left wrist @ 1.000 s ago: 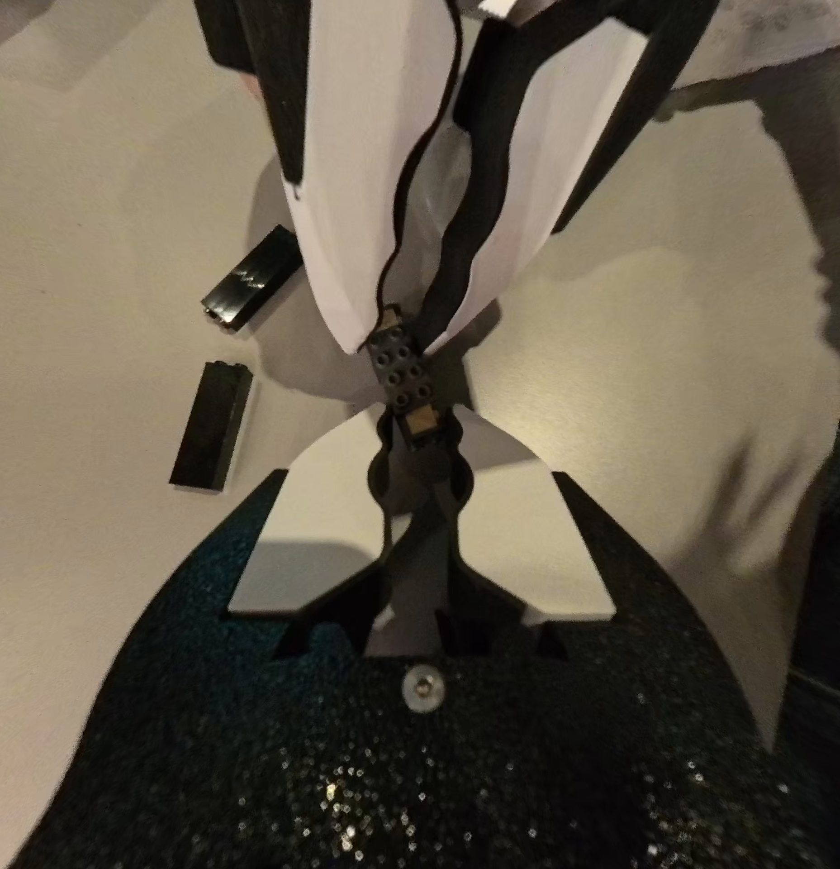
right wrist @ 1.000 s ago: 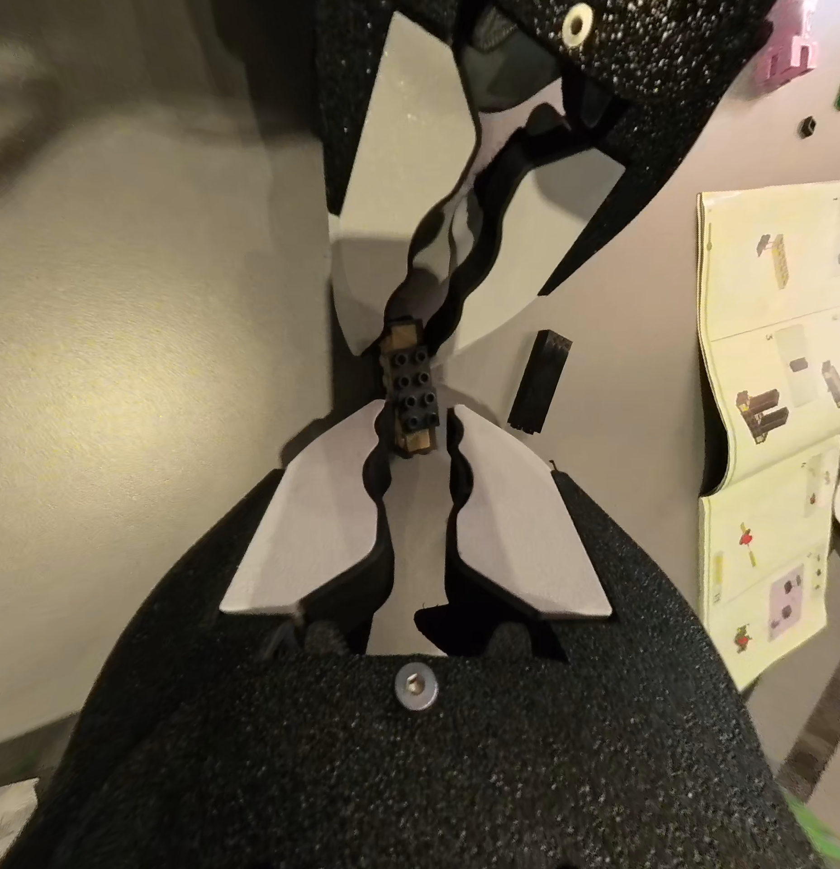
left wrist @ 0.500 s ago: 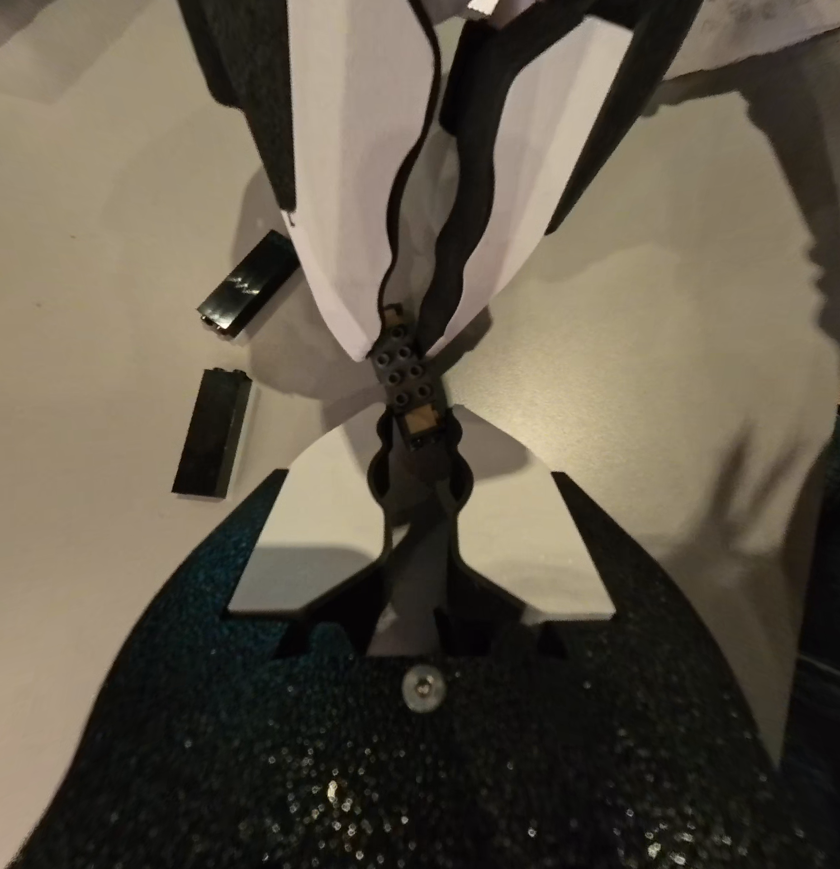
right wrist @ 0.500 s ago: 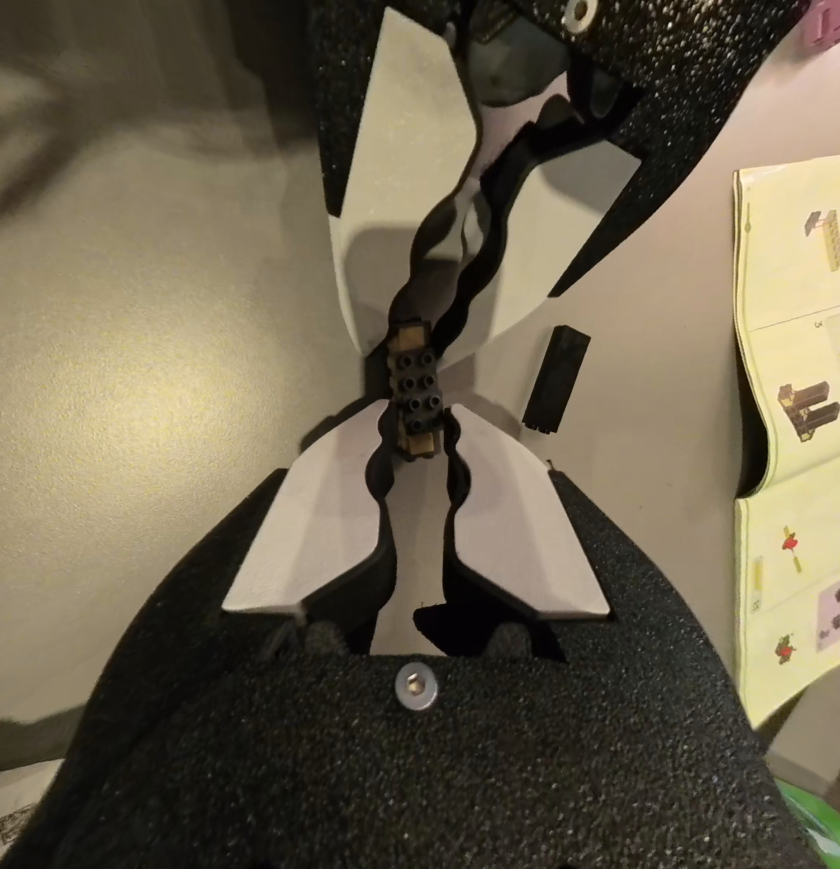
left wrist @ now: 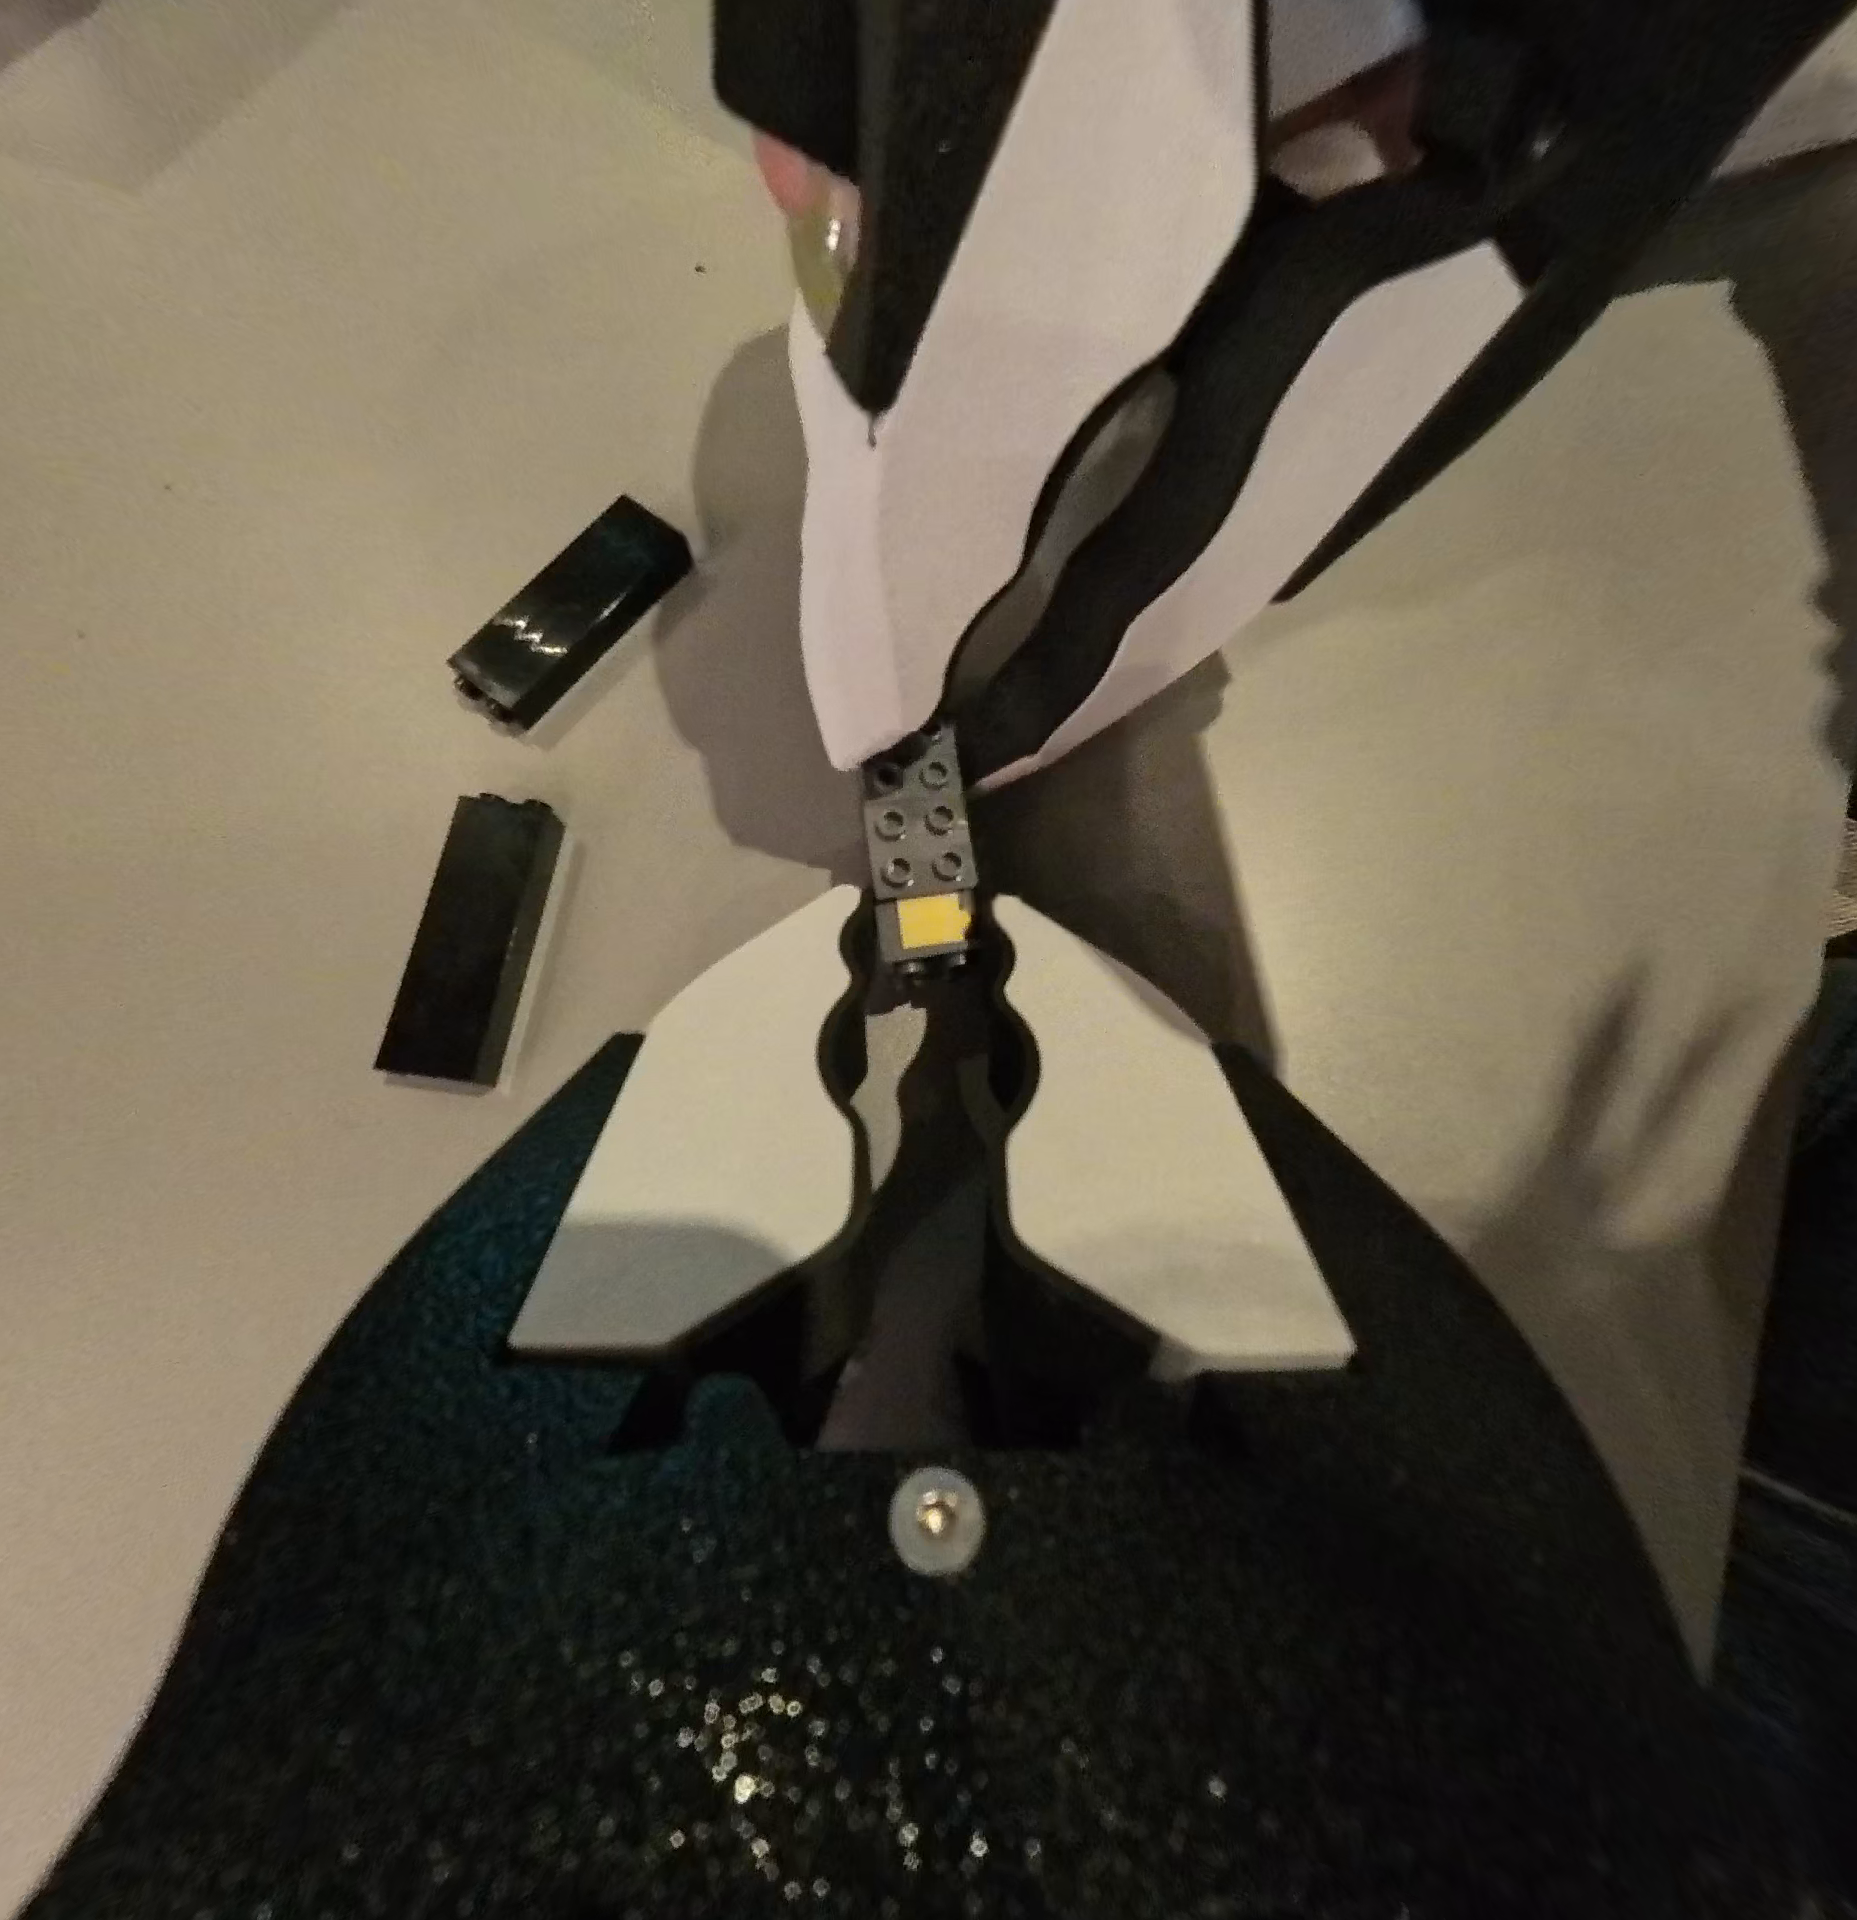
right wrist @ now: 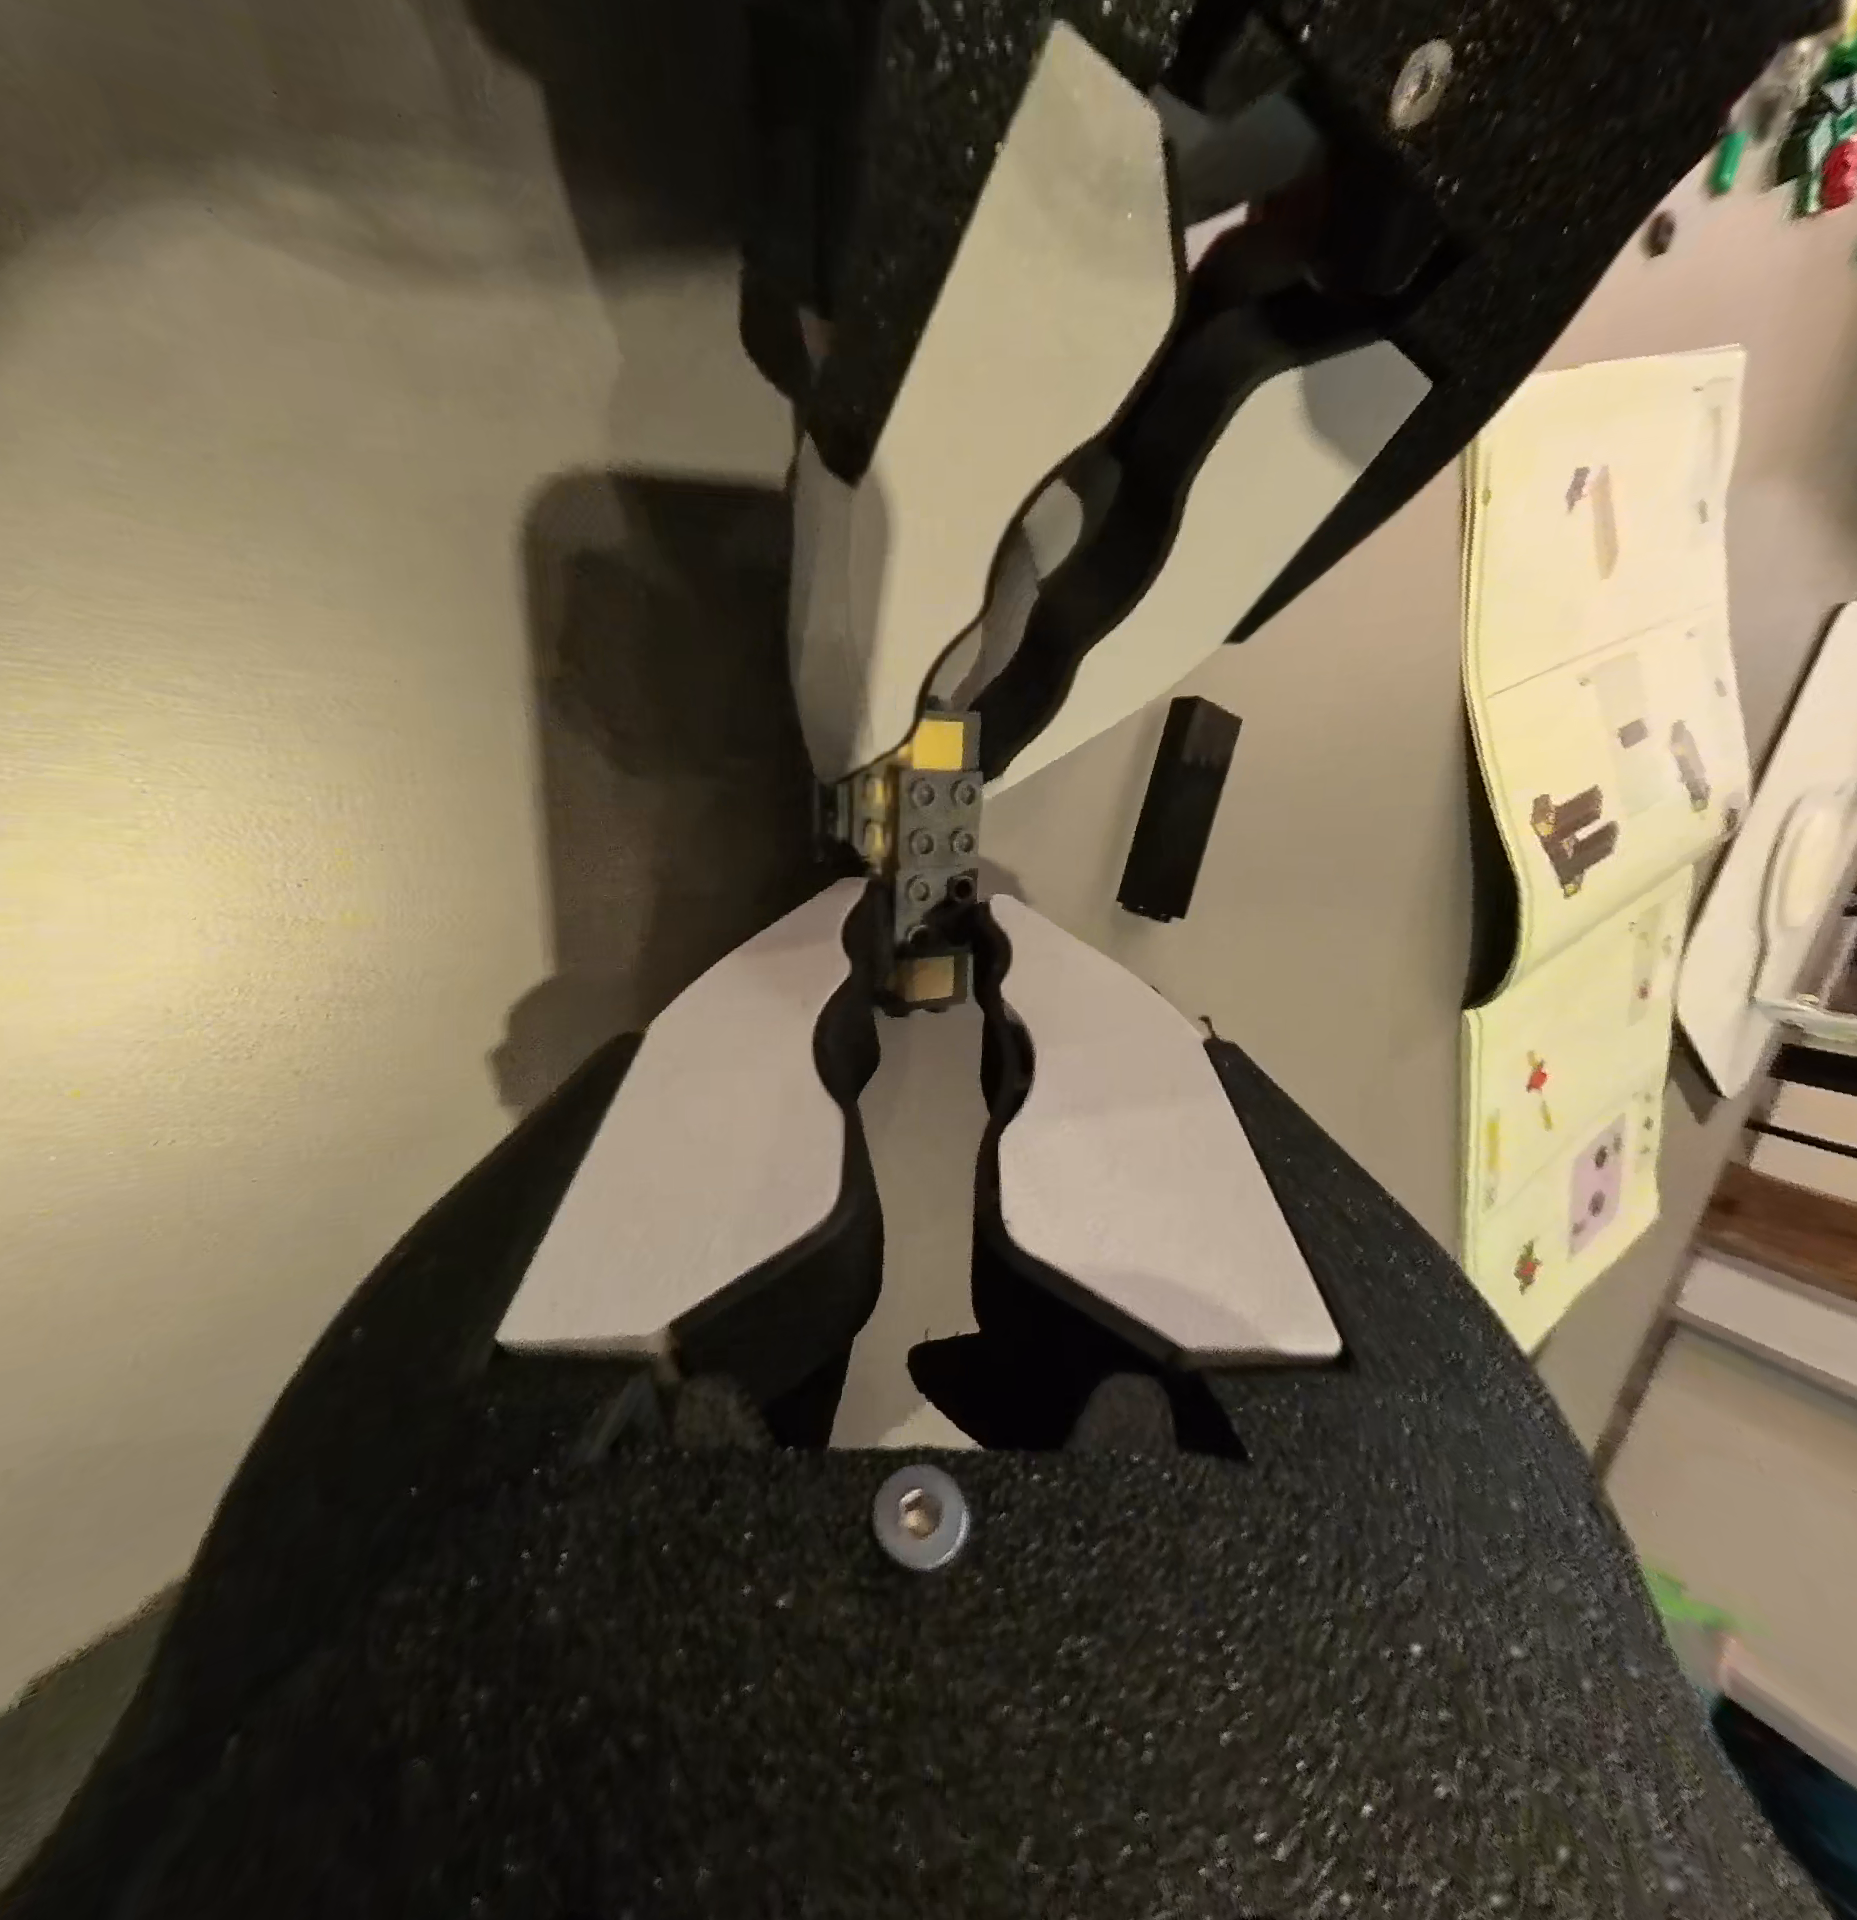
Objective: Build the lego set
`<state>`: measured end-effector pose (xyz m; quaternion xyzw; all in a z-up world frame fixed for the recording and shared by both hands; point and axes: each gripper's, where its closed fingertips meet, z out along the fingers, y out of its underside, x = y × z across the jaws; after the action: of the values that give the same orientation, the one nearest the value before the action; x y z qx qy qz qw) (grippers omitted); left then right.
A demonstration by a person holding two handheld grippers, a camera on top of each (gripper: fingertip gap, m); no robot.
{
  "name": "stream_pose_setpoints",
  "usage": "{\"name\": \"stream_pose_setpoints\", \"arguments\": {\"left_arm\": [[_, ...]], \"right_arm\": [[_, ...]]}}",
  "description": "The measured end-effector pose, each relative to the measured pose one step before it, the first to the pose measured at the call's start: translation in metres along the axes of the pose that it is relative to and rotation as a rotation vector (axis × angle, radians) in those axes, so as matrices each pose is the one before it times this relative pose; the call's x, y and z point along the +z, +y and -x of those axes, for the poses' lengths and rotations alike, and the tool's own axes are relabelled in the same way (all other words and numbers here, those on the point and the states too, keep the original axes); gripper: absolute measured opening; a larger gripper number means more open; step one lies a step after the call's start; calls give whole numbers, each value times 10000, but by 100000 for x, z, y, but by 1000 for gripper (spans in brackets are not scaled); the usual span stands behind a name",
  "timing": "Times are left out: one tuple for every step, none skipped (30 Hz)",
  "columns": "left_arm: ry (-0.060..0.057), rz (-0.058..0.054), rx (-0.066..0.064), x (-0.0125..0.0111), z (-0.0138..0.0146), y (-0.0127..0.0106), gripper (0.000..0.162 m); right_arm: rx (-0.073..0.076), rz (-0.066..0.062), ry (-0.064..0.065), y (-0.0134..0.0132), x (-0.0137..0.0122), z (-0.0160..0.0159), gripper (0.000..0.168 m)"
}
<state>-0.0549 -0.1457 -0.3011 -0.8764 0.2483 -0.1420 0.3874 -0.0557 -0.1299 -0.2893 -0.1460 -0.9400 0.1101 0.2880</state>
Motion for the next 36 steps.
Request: {"name": "stream_pose_setpoints", "arguments": {"left_arm": [[-7,-1,-1,1,9,-1,18],[-5,1,12,4,7,-2,18],[-3,4,14,2,6,2,18],[-6,3,14,2,10,1,18],[-7,-5,3,2,2,-18,18],[6,-14,-36,13,-6,-23,18],[14,-27,-64,27,5,-47,18],[11,-34,-67,22,10,-49,18],[2,-33,-62,22,20,-34,19],[-8,-29,-62,10,20,-34,19],[-4,-14,-54,3,-3,-15,19],[9,9,-39,-28,-28,15,21],[40,25,-24,-54,-78,38,24],[63,18,-27,-72,-117,49,26],[74,-5,-28,-56,-151,36,28],[69,-23,-18,-43,-142,26,31],[34,-23,-4,-40,-109,27,33],[22,-11,12,-43,-90,40,34],[40,0,8,-46,-121,37,35],[87,-2,2,-43,-177,44,35],[157,-12,-2,-60,-280,52,35],[169,-18,-9,-91,-290,86,36],[80,-18,4,-149,-145,133,36],[-32,3,31,-246,33,213,36],[-120,5,37,-354,177,272,38],[-142,-48,13,-408,242,246,39],[-94,-132,-28,-455,197,151,39],[-72,-185,-69,-478,164,66,40],[-85,-215,-44,-489,173,-12,40],[-113,-222,16,-486,194,-55,40],[-139,-216,66,-450,209,-85,41],[-152,-187,94,-434,198,-83,41],[-118,-134,99,-401,126,-81,41],[-59,-85,83,-344,56,-62,41],[-28,-31,39,-233,18,-31,40],[15,31,7,-110,-22,25,40]], "right_arm": [[15,49,130,16,-3,-7,15],[39,46,85,12,1,7,15],[41,21,66,-4,-4,0,15],[49,-22,66,-10,29,-7,16],[81,-61,87,9,46,-53,16],[93,-73,62,50,18,-46,17],[151,-32,-39,139,-67,16,20],[337,-1,-109,237,-176,3,28],[555,-151,-121,112,-291,-56,34],[640,-307,-91,-37,-413,-107,37],[602,-318,10,-26,-516,-194,38],[564,-237,68,21,-561,-185,37],[553,-217,15,-36,-575,-31,36],[615,-206,-76,-113,-520,212,35],[746,-160,-76,-137,-384,269,32],[868,-97,-48,-44,-170,244,29],[843,-38,-298,74,43,610,28],[790,8,-243,203,227,524,25],[600,-8,61,241,311,58,22],[333,-14,88,259,343,19,20],[344,19,131,222,368,-80,17],[331,41,100,127,370,-104,16],[183,18,8,50,358,5,17],[78,18,57,-4,326,-95,17],[8,14,127,-60,307,-230,17],[-44,-60,98,-214,264,-204,17],[-52,-188,9,-449,255,-83,17],[-21,-260,-50,-616,312,-7,16],[2,-240,-51,-639,402,-21,17],[-32,-108,-67,-457,405,24,17],[-110,-23,62,-349,265,-135,17],[-170,-63,266,-314,39,-409,17],[-119,-61,318,-210,-137,-508,17],[72,-100,206,-183,-254,-358,17],[280,-160,80,-205,-303,-141,16],[343,-175,-30,-166,-276,100,16]]}}
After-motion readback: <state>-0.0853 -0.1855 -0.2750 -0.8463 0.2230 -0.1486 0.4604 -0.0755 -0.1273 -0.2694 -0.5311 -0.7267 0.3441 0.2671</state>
